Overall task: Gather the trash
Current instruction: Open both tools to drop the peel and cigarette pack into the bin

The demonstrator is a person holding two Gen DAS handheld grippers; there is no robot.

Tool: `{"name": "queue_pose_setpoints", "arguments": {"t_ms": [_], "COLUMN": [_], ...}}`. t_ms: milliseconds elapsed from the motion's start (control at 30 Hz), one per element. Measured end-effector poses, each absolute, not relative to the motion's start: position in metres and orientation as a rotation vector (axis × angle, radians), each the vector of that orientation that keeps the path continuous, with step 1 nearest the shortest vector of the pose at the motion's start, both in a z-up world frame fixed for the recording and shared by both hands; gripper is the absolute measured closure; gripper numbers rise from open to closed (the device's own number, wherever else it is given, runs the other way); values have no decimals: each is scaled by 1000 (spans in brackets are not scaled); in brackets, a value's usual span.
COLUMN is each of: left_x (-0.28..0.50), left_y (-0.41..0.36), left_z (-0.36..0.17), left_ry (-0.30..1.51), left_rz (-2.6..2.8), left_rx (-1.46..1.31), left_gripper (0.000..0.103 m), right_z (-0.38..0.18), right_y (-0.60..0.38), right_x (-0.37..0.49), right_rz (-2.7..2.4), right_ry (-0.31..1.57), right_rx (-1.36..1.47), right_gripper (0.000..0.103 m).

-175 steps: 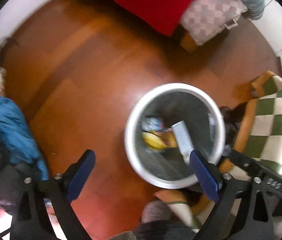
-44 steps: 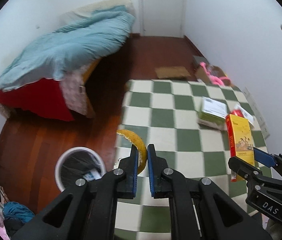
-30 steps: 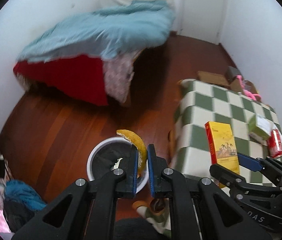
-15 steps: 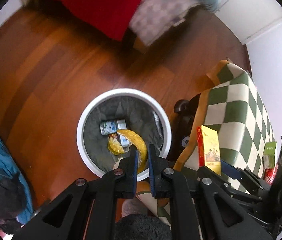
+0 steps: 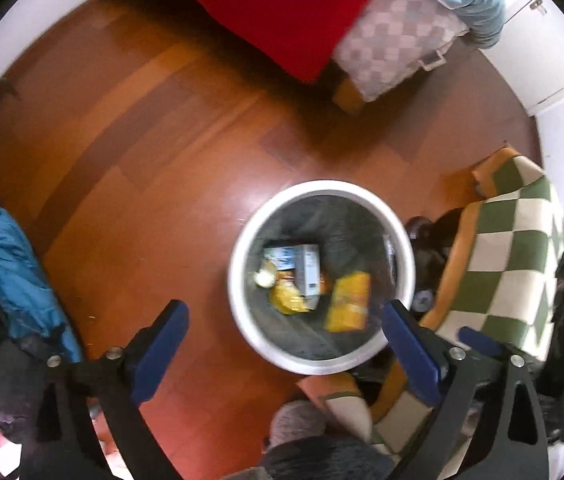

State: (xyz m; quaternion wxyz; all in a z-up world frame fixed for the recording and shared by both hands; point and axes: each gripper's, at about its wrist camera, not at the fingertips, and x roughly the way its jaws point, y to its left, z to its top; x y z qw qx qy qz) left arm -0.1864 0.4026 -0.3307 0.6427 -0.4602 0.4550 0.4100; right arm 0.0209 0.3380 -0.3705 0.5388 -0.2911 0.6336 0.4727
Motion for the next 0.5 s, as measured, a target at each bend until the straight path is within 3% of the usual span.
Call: {"name": "queue_pose_setpoints", "arguments": {"t_ms": [500], "left_x": [-197], "left_y": [352], "left_z": [-289], "left_ry": [1054], "left_rz": [1102], "left_rx": [-807], "left_gripper": [4], "right_z": [-334], "right_y": [308], "right_x": [3], "right_rz": [1114], "right_ry": [1386], "right_rx": [-789], "right_gripper": [1]}}
